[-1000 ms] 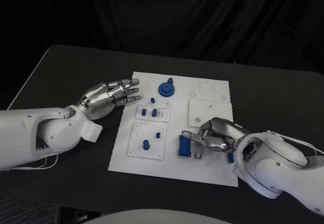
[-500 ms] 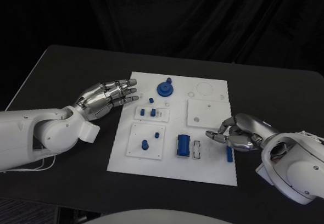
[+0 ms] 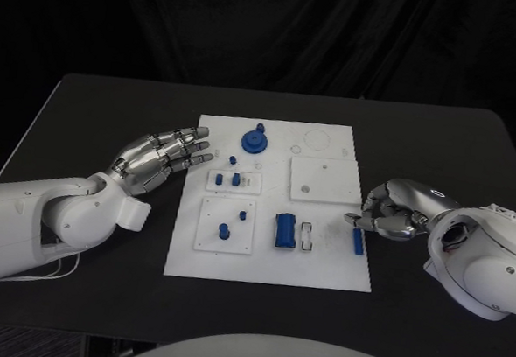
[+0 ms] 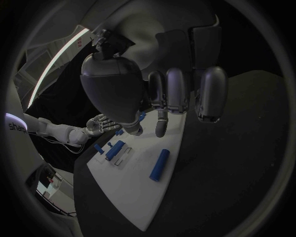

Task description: Assemble the parts on the task board

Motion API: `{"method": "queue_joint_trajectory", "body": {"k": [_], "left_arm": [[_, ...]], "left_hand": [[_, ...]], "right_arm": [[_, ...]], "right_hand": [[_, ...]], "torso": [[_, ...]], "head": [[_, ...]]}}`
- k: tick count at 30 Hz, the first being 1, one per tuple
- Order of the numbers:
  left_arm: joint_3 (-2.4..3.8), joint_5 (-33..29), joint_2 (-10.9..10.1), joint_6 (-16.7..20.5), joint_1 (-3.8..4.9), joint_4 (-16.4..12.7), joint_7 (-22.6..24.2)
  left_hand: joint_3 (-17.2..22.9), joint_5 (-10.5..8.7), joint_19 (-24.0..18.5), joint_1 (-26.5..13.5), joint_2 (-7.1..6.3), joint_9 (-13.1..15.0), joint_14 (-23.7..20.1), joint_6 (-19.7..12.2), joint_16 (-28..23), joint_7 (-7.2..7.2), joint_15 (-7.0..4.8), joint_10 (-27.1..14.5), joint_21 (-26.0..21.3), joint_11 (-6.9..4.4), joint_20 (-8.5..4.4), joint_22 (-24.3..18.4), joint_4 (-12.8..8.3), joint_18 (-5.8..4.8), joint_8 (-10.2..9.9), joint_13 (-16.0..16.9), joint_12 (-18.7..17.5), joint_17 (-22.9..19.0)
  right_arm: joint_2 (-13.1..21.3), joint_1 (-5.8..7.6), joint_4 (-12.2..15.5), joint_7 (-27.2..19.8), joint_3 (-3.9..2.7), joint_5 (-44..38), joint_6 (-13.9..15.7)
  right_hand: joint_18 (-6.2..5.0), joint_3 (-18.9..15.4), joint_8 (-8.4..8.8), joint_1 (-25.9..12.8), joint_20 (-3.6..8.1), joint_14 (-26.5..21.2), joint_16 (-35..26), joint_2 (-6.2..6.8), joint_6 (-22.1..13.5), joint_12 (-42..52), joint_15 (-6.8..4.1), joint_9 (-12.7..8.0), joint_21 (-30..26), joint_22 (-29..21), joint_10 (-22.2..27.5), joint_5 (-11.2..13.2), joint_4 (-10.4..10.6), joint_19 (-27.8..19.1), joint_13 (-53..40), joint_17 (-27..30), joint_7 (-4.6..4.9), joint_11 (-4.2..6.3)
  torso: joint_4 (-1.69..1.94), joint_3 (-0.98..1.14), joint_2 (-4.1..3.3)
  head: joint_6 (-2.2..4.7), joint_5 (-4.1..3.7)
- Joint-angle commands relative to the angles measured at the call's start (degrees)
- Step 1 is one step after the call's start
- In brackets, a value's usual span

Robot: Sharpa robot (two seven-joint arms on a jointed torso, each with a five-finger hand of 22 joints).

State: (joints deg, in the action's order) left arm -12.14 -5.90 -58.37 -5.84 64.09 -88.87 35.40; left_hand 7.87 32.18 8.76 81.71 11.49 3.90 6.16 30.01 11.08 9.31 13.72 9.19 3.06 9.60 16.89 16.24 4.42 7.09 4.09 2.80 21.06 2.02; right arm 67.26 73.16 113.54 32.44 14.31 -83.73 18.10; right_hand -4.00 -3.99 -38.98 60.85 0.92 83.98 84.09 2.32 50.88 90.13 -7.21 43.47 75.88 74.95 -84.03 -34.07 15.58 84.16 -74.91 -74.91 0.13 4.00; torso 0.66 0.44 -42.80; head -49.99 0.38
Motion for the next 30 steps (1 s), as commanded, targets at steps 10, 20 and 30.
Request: {"method": "queue_joint_trajectory", "body": {"k": [10, 20, 30], "left_arm": [[0.04, -0.13, 0.11, -0.41, -0.08, 0.15, 0.85], [0.04, -0.13, -0.04, -0.43, -0.08, 0.07, 0.75], [0.04, -0.13, 0.11, -0.65, -0.09, -0.10, 0.33]], "left_hand": [[0.40, 0.07, 0.40, -0.50, -0.25, 0.06, 0.25, 0.34, 0.17, 0.66, 0.13, 0.24, 0.36, 0.41, -0.10, 0.08, -0.10, -0.48, 0.28, 0.07, 0.38, 0.05], [0.74, 0.08, 0.48, -0.61, -0.34, 0.10, 0.29, 0.60, 0.25, 0.72, 0.08, 0.52, 0.39, 0.58, -0.11, 0.08, -0.10, -0.47, 0.36, 0.12, 0.72, 0.06], [0.93, 0.06, 0.46, -0.70, -0.45, 0.10, 0.26, 0.61, 0.23, 0.77, 0.01, 0.66, 0.37, 0.74, -0.12, -0.01, -0.10, -0.46, 0.37, 0.13, 0.86, 0.05]], "right_arm": [[-0.29, -0.94, -0.35, 5.66, 0.01, -5.00, -3.83], [-0.96, -1.87, -0.82, 6.39, 0.01, -4.62, -5.63], [-1.68, -2.61, -1.19, 5.89, 0.01, -3.67, -6.12]], "right_hand": [[0.73, 0.29, 0.93, 0.73, -0.37, 3.74, 0.18, 0.09, -0.10, -0.13, 0.35, -0.51, -0.03, 10.71, -5.97, 0.69, 0.52, 1.69, -15.09, -1.58, 0.31, -0.51], [0.63, 0.96, 3.35, 1.98, -0.64, 3.59, -0.14, 0.04, -0.23, -0.13, 0.68, -2.32, -0.53, 10.55, -5.97, 0.97, 0.76, 1.51, -15.09, -0.91, 0.82, -0.94], [0.60, 1.74, 6.36, 3.53, -0.95, 3.56, -0.24, 0.15, 0.72, -0.13, 0.99, -4.81, -0.65, 10.52, -5.97, 0.61, 0.68, 1.47, -15.09, -0.71, 1.23, -1.30]], "torso": [[0.02, 0.23, -0.26], [-0.09, 0.19, -0.24], [0.05, 0.20, -0.13]], "head": [[-0.01, -0.64], [-0.01, -0.72], [-0.01, -0.83]]}}
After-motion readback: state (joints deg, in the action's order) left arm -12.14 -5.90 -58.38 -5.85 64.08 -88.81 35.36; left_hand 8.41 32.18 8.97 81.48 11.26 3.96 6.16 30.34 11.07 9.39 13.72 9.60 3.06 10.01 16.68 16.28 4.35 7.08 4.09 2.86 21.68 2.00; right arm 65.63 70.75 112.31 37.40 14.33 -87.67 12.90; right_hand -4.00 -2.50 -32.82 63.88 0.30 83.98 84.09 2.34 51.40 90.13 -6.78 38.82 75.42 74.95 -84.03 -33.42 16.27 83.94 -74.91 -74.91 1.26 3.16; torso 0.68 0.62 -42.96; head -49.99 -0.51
